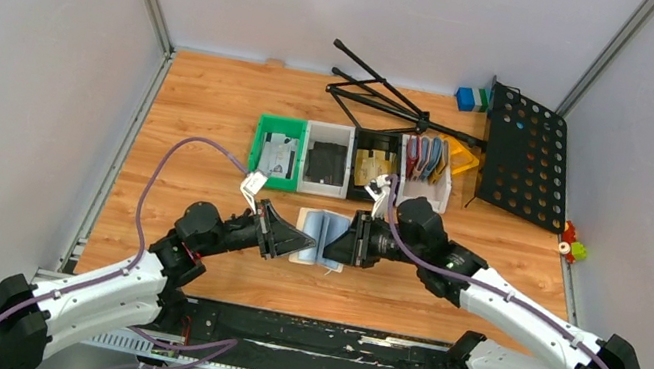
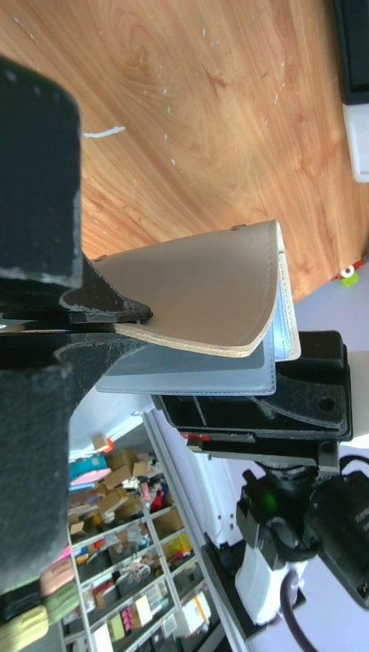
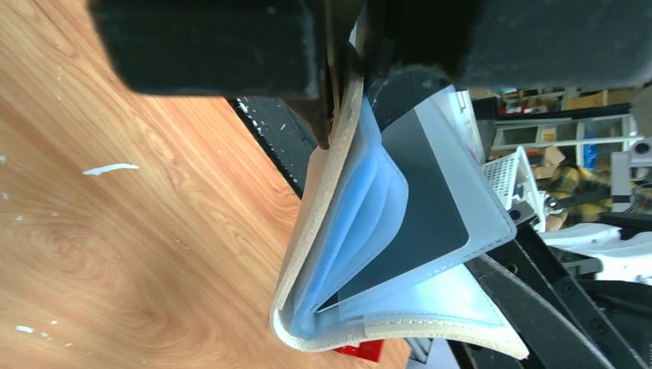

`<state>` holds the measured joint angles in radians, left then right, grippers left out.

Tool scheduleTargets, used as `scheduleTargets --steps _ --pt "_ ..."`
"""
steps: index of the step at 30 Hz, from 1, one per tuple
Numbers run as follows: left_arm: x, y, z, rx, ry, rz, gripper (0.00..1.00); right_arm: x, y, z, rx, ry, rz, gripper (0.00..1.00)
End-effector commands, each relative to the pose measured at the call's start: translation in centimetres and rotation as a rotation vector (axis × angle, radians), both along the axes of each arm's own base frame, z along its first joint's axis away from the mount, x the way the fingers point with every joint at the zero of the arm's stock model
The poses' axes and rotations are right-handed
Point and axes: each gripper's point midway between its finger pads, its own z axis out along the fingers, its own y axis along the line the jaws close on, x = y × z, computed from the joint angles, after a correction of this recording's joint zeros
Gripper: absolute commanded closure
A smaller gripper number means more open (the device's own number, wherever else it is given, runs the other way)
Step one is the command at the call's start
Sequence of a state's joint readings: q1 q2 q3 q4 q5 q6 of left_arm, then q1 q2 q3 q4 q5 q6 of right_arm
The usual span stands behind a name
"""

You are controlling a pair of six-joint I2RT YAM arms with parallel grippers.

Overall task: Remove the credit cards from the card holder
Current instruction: Remove the credit card from the card holder.

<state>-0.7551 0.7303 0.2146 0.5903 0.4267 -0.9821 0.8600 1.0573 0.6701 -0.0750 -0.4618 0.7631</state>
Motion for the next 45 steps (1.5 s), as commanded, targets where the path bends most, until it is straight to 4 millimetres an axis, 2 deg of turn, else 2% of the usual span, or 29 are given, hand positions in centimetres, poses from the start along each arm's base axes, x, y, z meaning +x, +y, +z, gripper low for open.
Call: scheduleTargets --steps 1,4,6,8,12,16,20,23,27,30,33,37,42,45 --pt "0.5 -0.2 1.1 0.049 -0.063 0.019 0.97 1.2 0.3 1.5 -0.02 -0.083 -0.049 0.94" --pt "1.1 0.3 -0.8 0.147 -0.06 0.06 0.88 1.4 0.0 1.0 -0.046 -0.084 -0.072 1.0" --pt "1.3 0.5 -1.9 0.188 -0.053 0.072 0.78 1.5 -0.2 0.6 -0.063 -0.085 -0.081 1.0" --pt "1.3 0.7 -2.8 0.216 -0.044 0.077 0.6 1.5 -0.2 0.4 -0.077 -0.087 -0.087 1.0" --pt "1.2 0.7 -3.8 0.217 -0.037 0.073 0.36 1.3 -0.1 0.2 -0.1 -0.09 -0.081 1.0" --pt "1.2 0.5 -4.2 0.225 -0.036 0.061 0.23 1.3 -0.1 -0.2 -0.128 -0.099 -0.087 1.0" --pt "1.3 0.2 -4.9 0.243 -0.03 0.054 0.21 1.9 -0.5 -0.9 -0.257 -0.112 -0.126 1.0" --pt "1.3 -0.2 -5.6 0.247 -0.023 0.039 0.21 2.3 -0.8 -2.4 -0.391 -0.106 -0.141 1.0" --pt "1.3 -1.2 -5.9 0.227 -0.026 0.019 0.15 2.9 -1.3 -4.9 -0.572 -0.09 -0.178 1.0" --pt "1.3 -2.3 -5.8 0.242 -0.032 -0.004 0.09 3.1 -1.2 -5.8 -0.627 -0.078 -0.186 1.0" --pt "1.3 -2.6 -6.0 0.26 -0.038 -0.004 0.08 3.5 -1.5 -5.9 -0.638 -0.086 -0.219 1.0" --pt "1.5 -2.1 -6.5 0.287 -0.042 0.019 0.05 4.2 -2.9 -5.8 -0.702 -0.113 -0.27 1.0" --pt "1.7 -2.1 -7.0 0.297 -0.034 0.029 0.05 3.7 -2.2 -5.7 -0.665 -0.104 -0.228 1.0" --pt "2.0 -2.3 -7.3 0.294 -0.028 0.031 0.05 3.9 -2.8 -6.1 -0.703 -0.11 -0.248 1.0"
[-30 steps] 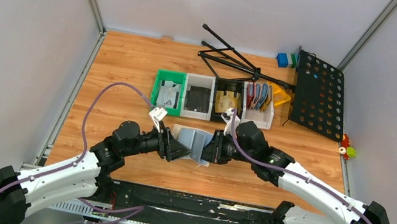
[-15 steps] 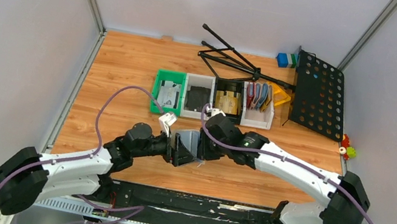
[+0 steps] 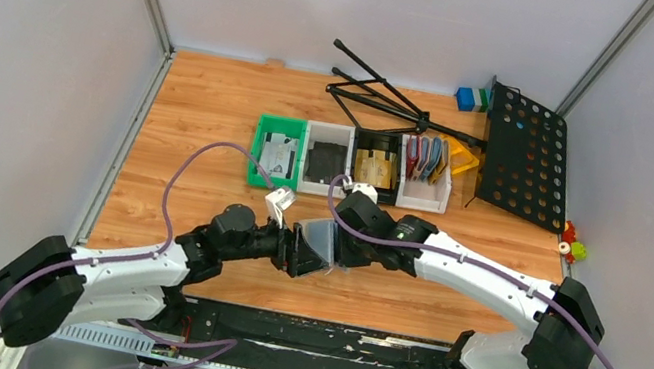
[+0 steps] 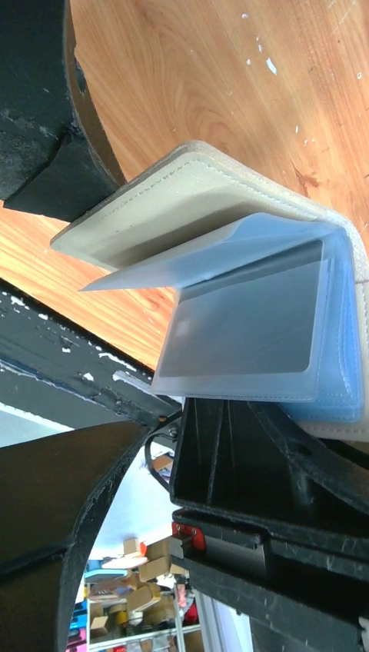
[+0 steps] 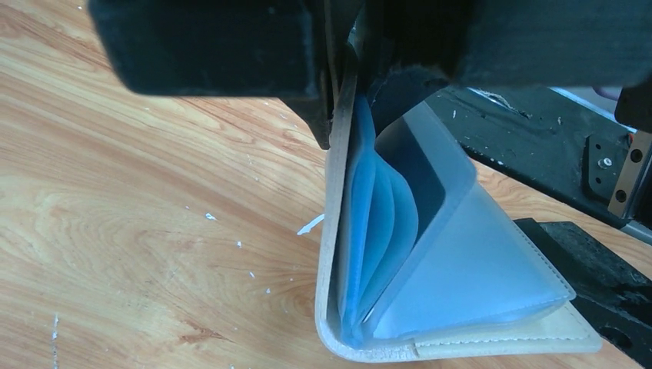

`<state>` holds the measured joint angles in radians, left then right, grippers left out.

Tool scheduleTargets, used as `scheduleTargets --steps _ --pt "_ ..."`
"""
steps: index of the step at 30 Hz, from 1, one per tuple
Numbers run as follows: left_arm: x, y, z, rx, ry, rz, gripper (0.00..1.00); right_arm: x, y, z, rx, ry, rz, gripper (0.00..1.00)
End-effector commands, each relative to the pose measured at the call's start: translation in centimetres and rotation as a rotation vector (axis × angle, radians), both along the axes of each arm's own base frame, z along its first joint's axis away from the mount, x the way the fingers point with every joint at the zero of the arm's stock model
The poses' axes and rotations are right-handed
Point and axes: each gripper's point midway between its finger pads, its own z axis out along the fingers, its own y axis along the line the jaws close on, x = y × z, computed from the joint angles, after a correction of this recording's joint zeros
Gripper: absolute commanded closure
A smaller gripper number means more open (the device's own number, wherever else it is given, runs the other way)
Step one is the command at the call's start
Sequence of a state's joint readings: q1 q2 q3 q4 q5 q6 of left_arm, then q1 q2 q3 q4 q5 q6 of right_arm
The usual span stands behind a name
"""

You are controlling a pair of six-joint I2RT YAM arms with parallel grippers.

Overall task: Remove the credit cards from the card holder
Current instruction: Remove the credit card from the card holder.

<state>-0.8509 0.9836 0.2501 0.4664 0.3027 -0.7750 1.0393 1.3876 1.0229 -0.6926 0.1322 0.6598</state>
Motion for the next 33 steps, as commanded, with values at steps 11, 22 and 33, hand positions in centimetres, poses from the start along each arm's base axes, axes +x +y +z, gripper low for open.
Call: scheduleTargets --steps 11,22,33 --pt "1.3 -2.4 1.0 -0.062 -0.039 -0.026 0.15 0.7 0.0 1.3 -0.029 -0.043 -0.009 1.0" --pt "0.6 -0.5 1.0 -0.068 -0.037 0.02 0.58 -1.8 0.2 3.3 0.333 -0.005 0.062 1.0" --pt "-0.3 0.8 1.8 -0.09 -0.051 0.037 0.94 -3.3 -1.0 4.1 0.456 -0.015 0.086 0.98"
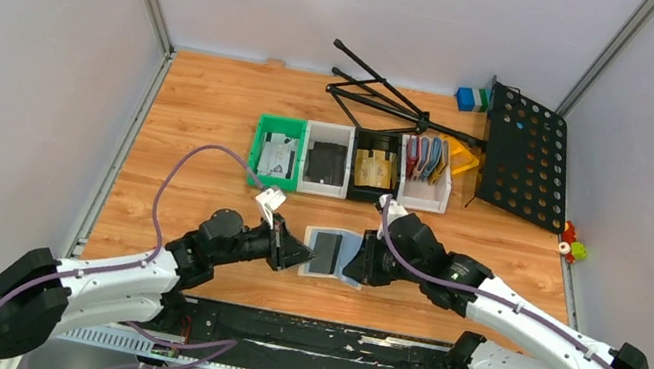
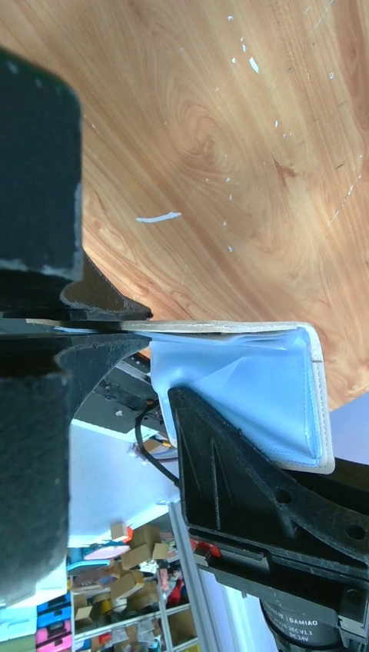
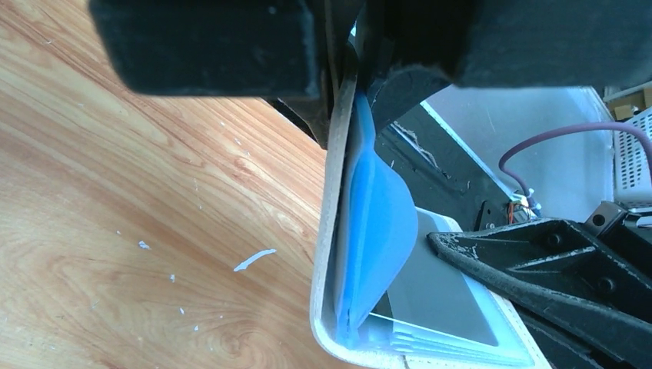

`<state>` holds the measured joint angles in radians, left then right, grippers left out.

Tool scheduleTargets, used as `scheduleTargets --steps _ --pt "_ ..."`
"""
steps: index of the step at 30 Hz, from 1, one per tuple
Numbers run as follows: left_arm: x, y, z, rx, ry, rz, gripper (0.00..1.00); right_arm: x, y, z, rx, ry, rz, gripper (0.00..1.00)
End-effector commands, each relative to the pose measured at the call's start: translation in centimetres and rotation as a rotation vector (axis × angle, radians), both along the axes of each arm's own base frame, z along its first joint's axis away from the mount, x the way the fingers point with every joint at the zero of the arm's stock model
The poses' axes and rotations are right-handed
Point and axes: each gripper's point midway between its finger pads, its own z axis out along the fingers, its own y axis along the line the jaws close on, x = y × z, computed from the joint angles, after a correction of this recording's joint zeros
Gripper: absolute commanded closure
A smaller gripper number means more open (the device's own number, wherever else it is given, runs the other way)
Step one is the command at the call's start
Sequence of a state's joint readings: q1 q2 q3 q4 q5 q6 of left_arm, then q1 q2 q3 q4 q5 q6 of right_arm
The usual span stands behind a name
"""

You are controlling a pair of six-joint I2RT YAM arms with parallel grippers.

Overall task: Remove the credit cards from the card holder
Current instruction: Remove the credit card from the card holder.

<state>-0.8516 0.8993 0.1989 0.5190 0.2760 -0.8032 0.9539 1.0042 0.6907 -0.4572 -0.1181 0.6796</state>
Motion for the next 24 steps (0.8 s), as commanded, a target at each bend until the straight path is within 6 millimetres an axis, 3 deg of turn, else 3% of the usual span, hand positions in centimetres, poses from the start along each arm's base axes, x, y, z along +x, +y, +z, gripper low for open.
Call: scheduleTargets --steps 1,3,7,10,17,20,24 --pt "-0.2 0.3 0.5 -0.025 -0.014 0.007 0.97 0.0 0.6 2.0 0.102 -0.037 0.013 0.94" --pt "-0.3 0.4 0.8 -0.038 -0.011 0.011 0.99 0.5 -0.6 1.5 0.049 -0.052 -0.03 0.71" --pt "-0.3 0.8 1.3 -0.056 -0.01 0.031 1.0 1.7 -4.1 0.4 -0.111 -0.104 -0.133 0.57" --pt "-0.2 1.2 1.6 -0.062 -0.011 0.053 1.0 1.9 -5.5 1.2 -0.144 -0.143 -0.156 0.55" --pt "-0.3 1.4 1.5 -0.061 0.04 0.072 1.0 2.4 -6.4 6.5 -0.001 -0.283 -0.2 0.57" --pt "-0.5 1.2 2.0 -0.092 0.047 0.058 1.0 1.4 -4.7 8.3 0.108 -0.305 -0.112 0.57" --pt "-1.0 0.7 3.7 -0.167 0.038 0.018 1.0 -0.3 -1.4 8.9 0.23 -0.255 0.038 0.59"
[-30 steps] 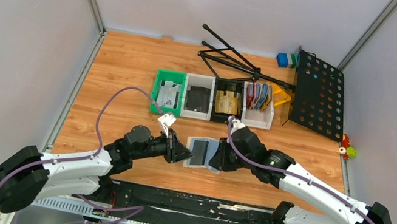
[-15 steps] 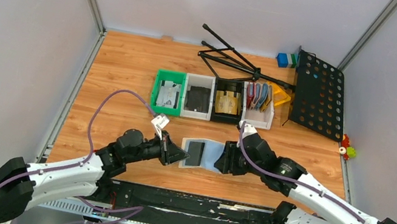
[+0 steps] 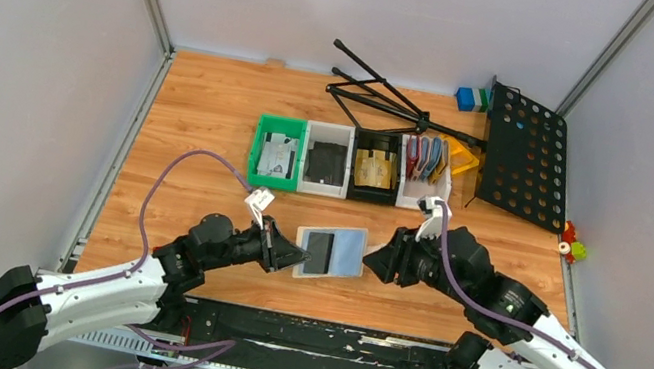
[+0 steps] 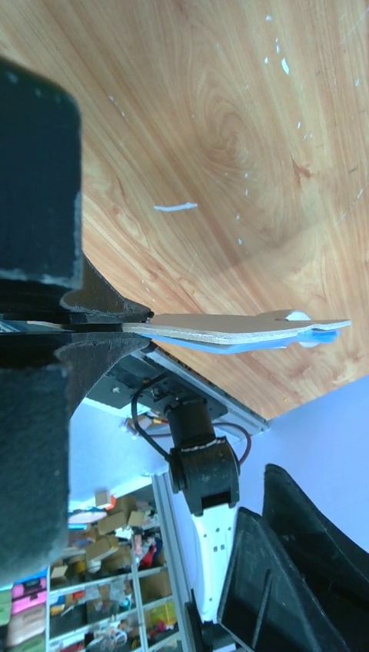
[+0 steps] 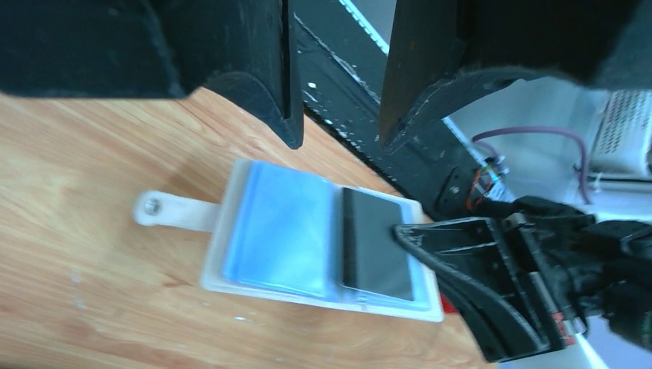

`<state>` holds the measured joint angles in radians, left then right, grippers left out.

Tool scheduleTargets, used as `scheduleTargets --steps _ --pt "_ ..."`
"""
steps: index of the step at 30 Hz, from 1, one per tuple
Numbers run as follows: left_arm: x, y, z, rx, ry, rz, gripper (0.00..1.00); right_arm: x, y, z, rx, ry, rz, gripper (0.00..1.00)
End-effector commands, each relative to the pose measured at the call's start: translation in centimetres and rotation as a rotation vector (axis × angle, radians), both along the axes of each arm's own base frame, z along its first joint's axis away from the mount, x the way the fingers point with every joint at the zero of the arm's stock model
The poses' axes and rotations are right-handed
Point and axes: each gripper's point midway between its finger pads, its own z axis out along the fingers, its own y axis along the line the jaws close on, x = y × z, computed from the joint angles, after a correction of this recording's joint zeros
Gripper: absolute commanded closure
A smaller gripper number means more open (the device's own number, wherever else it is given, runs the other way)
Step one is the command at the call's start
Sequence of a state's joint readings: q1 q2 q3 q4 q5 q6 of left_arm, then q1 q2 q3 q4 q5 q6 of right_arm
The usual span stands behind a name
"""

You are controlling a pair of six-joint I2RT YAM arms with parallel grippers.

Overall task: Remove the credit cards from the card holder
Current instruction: Remove the credit card from the card holder.

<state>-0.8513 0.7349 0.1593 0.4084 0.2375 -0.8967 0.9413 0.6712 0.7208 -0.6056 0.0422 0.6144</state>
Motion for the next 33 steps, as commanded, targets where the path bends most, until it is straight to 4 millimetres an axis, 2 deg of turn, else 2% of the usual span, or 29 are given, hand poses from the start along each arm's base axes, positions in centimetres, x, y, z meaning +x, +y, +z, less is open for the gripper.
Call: scheduleTargets --steps 1,5,10,15,20,26,33 --pt "-0.6 -0.9 3.8 -0.143 -0.036 -0.051 1.0 -1.0 3.9 1.9 0.121 -0.005 0.168 0.6" --pt "-1.3 -1.2 5.6 -0.208 -0.051 -0.098 1.0 -0.8 5.2 2.0 0.158 -0.003 0.2 0.64" --pt "-2.1 -1.4 6.9 -0.262 -0.054 -0.139 1.0 -0.5 5.7 2.3 0.23 0.009 0.21 0.65" --pt "-3.2 -1.7 8.8 -0.348 -0.068 -0.209 1.0 -1.3 6.4 3.1 0.306 0.053 0.277 0.64" --pt "-3.9 -1.8 10.2 -0.416 -0.067 -0.256 1.0 -1.8 6.7 3.8 0.372 0.085 0.313 0.7" --pt "-3.9 -1.9 10.4 -0.434 -0.06 -0.259 1.0 -2.3 6.2 4.7 0.431 0.095 0.331 0.82" --pt "-3.9 -2.1 10.9 -0.443 -0.057 -0.27 1.0 -3.3 6.2 6.8 0.546 0.072 0.403 0.92"
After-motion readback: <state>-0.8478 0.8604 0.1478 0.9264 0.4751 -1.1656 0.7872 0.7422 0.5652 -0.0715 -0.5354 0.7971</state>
